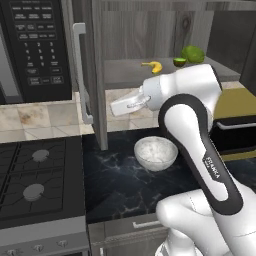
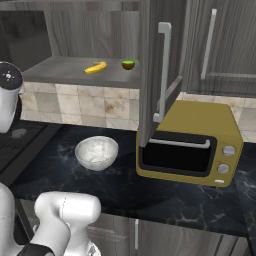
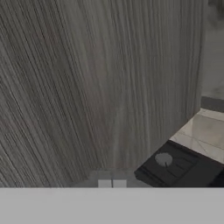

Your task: Open the cabinet. Pick the banana and kiwi from the cabinet and place them into the bowl. Then close the cabinet.

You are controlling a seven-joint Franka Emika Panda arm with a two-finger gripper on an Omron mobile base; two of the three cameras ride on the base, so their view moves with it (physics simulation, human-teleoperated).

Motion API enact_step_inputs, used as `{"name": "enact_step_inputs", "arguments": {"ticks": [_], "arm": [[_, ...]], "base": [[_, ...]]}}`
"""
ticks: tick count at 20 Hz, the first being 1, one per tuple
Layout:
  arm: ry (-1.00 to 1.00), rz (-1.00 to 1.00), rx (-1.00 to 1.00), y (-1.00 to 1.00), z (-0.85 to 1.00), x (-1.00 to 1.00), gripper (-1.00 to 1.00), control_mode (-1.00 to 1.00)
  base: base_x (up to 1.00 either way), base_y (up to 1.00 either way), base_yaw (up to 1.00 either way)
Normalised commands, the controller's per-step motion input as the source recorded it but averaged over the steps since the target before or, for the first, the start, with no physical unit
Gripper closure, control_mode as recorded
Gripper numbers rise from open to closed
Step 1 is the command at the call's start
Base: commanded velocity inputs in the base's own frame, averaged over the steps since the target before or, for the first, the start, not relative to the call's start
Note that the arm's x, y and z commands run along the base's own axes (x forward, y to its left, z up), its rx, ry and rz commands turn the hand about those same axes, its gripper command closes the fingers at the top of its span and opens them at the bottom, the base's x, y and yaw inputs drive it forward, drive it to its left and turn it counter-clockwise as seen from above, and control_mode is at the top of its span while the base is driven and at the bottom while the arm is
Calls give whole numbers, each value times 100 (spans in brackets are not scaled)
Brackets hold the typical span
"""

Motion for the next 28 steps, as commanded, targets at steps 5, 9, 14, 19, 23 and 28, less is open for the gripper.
{"name": "enact_step_inputs", "arguments": {"ticks": [5, 9, 14, 19, 23, 28], "arm": [[1, -6, 0, -50, 0, 23, 100, -100], [0, -13, 0, -55, 0, 15, 100, -100], [0, -31, -4, -44, 0, 31, 100, -100], [11, -41, -9, -31, 0, 32, 100, -100], [15, -33, -13, -31, 0, 36, 100, -100], [4, -19, -9, -42, 0, 18, 100, -100]], "base": [[0, 0, 0], [0, 0, 0], [0, 0, 0], [0, 0, 0], [0, 0, 0], [0, 0, 0]]}}
